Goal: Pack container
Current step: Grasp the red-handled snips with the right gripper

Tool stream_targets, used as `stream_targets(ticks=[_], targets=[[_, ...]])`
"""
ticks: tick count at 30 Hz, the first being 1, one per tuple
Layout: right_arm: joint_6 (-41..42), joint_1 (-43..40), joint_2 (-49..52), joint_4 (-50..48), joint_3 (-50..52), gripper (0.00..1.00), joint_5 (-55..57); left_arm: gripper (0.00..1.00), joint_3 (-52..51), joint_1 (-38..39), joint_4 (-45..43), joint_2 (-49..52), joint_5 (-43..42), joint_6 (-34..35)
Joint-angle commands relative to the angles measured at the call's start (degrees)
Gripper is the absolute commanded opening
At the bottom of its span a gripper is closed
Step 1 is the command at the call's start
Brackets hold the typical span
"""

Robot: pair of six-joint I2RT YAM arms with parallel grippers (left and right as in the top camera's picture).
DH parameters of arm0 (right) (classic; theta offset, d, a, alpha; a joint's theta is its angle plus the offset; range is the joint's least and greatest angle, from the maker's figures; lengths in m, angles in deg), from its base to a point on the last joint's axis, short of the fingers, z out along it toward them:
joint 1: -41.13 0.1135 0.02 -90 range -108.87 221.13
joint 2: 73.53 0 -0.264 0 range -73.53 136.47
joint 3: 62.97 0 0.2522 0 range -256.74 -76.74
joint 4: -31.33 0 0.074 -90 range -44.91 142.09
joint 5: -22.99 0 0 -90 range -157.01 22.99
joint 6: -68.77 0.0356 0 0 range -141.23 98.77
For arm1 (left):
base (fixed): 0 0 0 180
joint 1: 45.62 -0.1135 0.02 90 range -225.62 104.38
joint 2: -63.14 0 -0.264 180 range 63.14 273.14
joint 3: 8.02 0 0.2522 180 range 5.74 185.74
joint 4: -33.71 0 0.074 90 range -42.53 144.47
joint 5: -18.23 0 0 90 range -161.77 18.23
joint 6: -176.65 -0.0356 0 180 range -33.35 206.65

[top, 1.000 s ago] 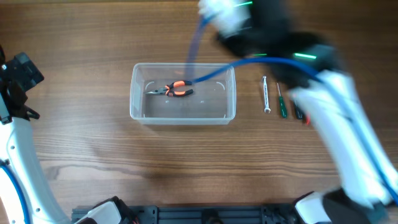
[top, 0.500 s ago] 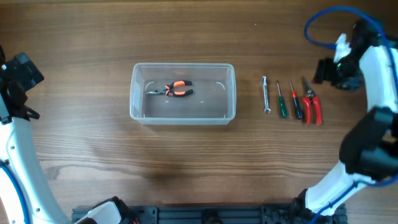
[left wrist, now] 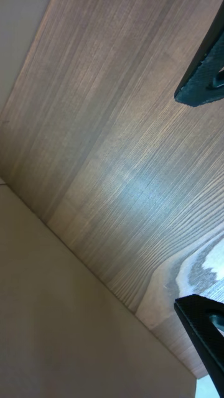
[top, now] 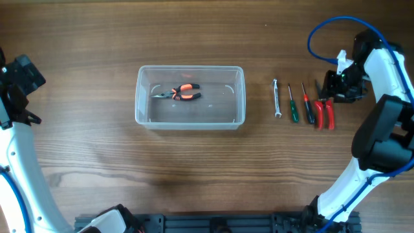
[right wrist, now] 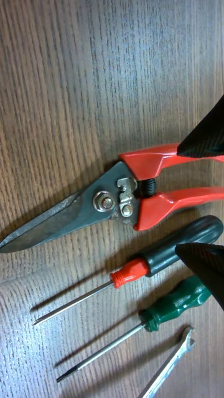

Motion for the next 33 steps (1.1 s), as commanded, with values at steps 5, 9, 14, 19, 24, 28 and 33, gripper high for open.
stream_targets(ticks=[5,9,14,19,24,28,33], targets=[[-0.3,0.5,0.3,-0.4,5.1,0.43,-0.9,1.00,0.0,-0.3,0.0,0.3,0.5,0.8],[-0.3,1.3,0.3,-1.3,7.5,0.43,-0.9,1.00,0.0,-0.3,0.0,0.3,0.5,0.8],[-0.3,1.9,0.3,-3.6,9.8,0.43,-0.8,1.00,0.0,-0.3,0.0,0.3,0.5,0.8],[0.2,1.9,0.3,-4.3,10.0,0.41,-0.6,1.00,0.0,-0.3,0.0,0.3,0.5,0.8],[0.2,1.9,0.3,-5.8,10.0,0.31,-0.6,1.00,0.0,-0.3,0.0,0.3,0.5,0.8],[0.2,2.0,0.7,-5.9,10.0,0.30,3.2,1.00,0.0,-0.3,0.0,0.3,0.5,0.8],[1.6,2.0,1.0,-7.3,10.0,0.29,3.7,1.00,0.0,-0.3,0.0,0.3,0.5,0.8]])
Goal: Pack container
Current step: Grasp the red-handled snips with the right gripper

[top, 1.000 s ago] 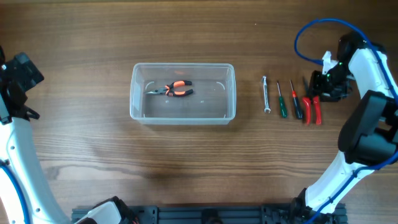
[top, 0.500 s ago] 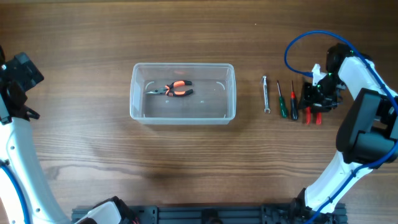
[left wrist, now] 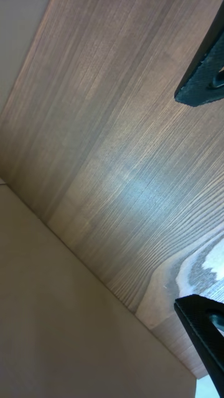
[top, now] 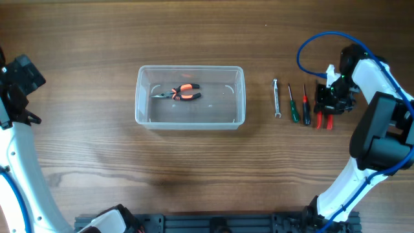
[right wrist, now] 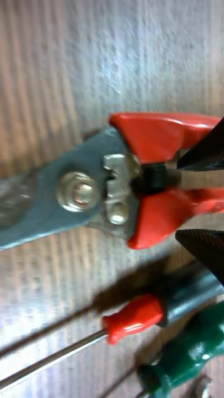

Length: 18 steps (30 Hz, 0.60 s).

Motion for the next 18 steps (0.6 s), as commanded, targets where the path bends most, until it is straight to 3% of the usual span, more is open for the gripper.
stream_targets(ticks=[1,14,17,18], targets=[[1.4,0.3,1.0,-0.7,0.5,0.29,1.5,1.00,0.0,-0.3,0.0,0.3,0.5,0.7],[1.4,0.3,4.0,-0.4,0.5,0.28,-0.1,1.00,0.0,-0.3,0.0,0.3,0.5,0.7],[1.4,0.3,4.5,-0.3,0.5,0.20,-0.7,1.00,0.0,-0.3,0.0,0.3,0.5,0.7],[1.4,0.3,4.5,-0.3,0.5,0.12,-0.7,1.00,0.0,-0.3,0.0,0.3,0.5,0.7]])
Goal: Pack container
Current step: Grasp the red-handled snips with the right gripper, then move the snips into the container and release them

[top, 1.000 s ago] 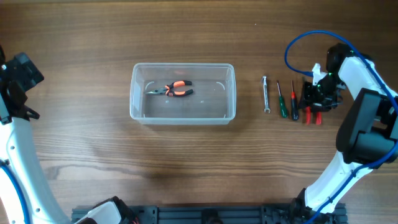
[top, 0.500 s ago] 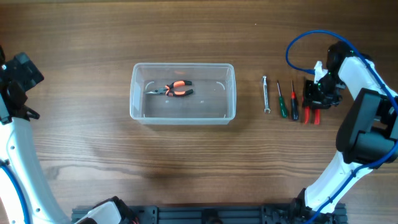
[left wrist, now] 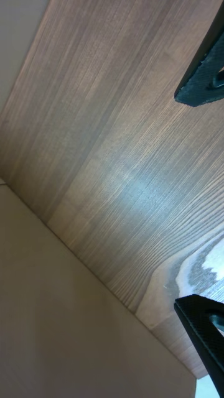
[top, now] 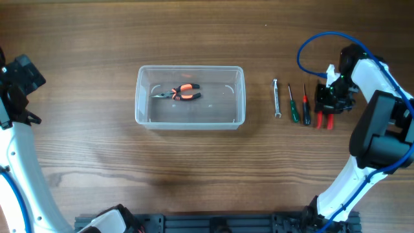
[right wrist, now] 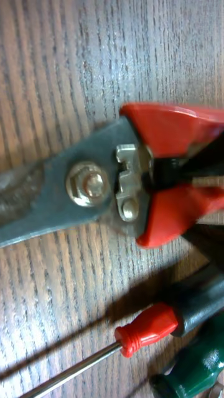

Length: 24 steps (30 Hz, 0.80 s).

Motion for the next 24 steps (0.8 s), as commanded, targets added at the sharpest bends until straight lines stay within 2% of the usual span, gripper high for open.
stream_targets(ticks=[1,8,12,15,17,21,24], targets=[[0.7,0.3,3.4,0.1,0.6,0.04,-0.9,1.00,0.0,-0.3,0.0,0.3,0.5,0.8],[1.4,0.2,2.3,1.6,-1.7,0.04,-1.4,1.00,0.0,-0.3,0.0,0.3,0.5,0.8],[1.4,0.3,-2.6,5.4,-9.4,0.04,-2.0,1.00,0.0,-0.3,0.0,0.3,0.5,0.8],[1.4,2.3,-10.0,9.2,-18.2,0.04,-8.0,1.00,0.0,-0.3,0.0,0.3,0.5,0.8],[1.4,6.6,-17.0,9.3,-23.3,0.04,-14.2,1.00,0.0,-0.3,0.0,0.3,0.5,0.8],[-0.6,19.0,-26.0,2.9,-24.3,0.04,-18.6,1.00,0.0,-0.3,0.0,0.3,0.5,0.8],[-12.7,33.5,-27.6,2.0,-24.3,0.04,-18.7,1.00,0.0,-0.3,0.0,0.3,0.5,0.8]])
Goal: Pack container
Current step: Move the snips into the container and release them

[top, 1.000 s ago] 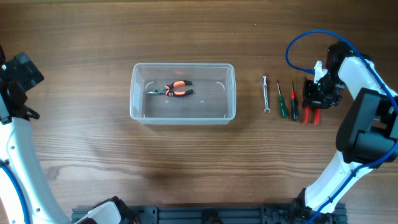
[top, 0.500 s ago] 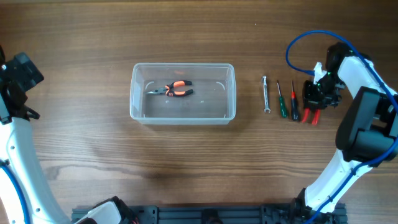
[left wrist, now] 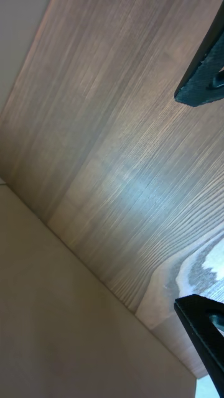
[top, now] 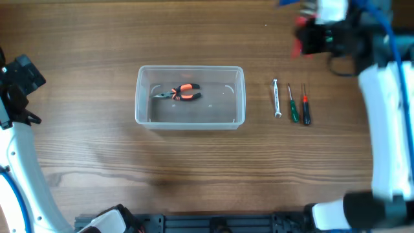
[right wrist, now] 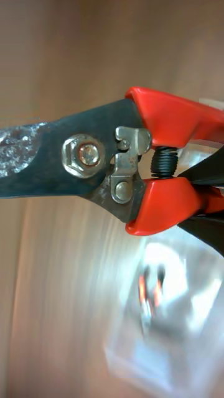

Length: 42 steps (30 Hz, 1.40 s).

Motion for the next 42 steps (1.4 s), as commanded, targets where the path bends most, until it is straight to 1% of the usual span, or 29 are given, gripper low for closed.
stream_targets(ticks=[1,4,6,9,13,18,24,26,27,28,29,30,31,32,33,34,36,37,40,42], targets=[[-16.2,14.9,0.5,0.5,0.5,0.04,-3.8,1.00,0.0,-0.3,0.0,0.3,0.5,0.8],[-33.2,24.1,3.3,0.5,2.1,0.04,-1.8,1.00,0.0,-0.3,0.0,0.3,0.5,0.8],[-40.7,26.5,6.2,0.3,3.1,0.04,-0.7,1.00,0.0,-0.3,0.0,0.3,0.5,0.8],[-52.2,26.3,12.1,0.0,4.1,0.04,-0.5,1.00,0.0,-0.3,0.0,0.3,0.5,0.8],[-61.7,24.2,22.3,-1.0,4.1,0.04,0.7,1.00,0.0,-0.3,0.0,0.3,0.5,0.8],[-62.4,22.9,32.0,-2.1,4.1,0.04,9.3,1.00,0.0,-0.3,0.0,0.3,0.5,0.8],[-62.3,21.0,36.6,-3.7,4.1,0.04,10.1,1.00,0.0,-0.3,0.0,0.3,0.5,0.8],[-60.9,20.4,36.6,-5.1,4.1,0.05,10.1,1.00,0.0,-0.3,0.0,0.3,0.5,0.8],[-58.8,20.3,36.6,-6.5,4.1,0.08,11.0,1.00,0.0,-0.3,0.0,0.3,0.5,0.8],[-56.8,20.3,36.6,-7.2,4.0,0.15,11.8,1.00,0.0,-0.3,0.0,0.3,0.5,0.8],[-52.7,20.3,36.5,-7.9,3.5,0.25,13.3,1.00,0.0,-0.3,0.0,0.3,0.5,0.8],[-50.4,20.4,36.3,-7.8,2.9,0.30,13.7,1.00,0.0,-0.3,0.0,0.3,0.5,0.8],[-47.8,20.6,35.7,-7.5,2.2,0.30,13.7,1.00,0.0,-0.3,0.0,0.3,0.5,0.8],[-45.0,20.8,34.8,-7.4,1.4,0.34,13.7,1.00,0.0,-0.3,0.0,0.3,0.5,0.8],[-40.7,21.0,33.1,-7.4,0.5,0.57,13.7,1.00,0.0,-0.3,0.0,0.3,0.5,0.8],[-37.6,21.2,31.6,-7.3,-0.2,0.64,13.7,1.00,0.0,-0.3,0.0,0.3,0.5,0.8],[-28.8,21.5,26.0,-5.4,-2.2,0.61,13.7,1.00,0.0,-0.3,0.0,0.3,0.5,0.8],[-24.8,21.5,23.0,-4.4,-2.9,0.61,13.9,1.00,0.0,-0.3,0.0,0.3,0.5,0.8],[-17.3,19.8,14.4,-3.2,-3.3,0.61,16.7,1.00,0.0,-0.3,0.0,0.3,0.5,0.8],[-12.6,15.1,7.6,-2.5,-3.3,0.61,18.4,1.00,0.0,-0.3,0.0,0.3,0.5,0.8]])
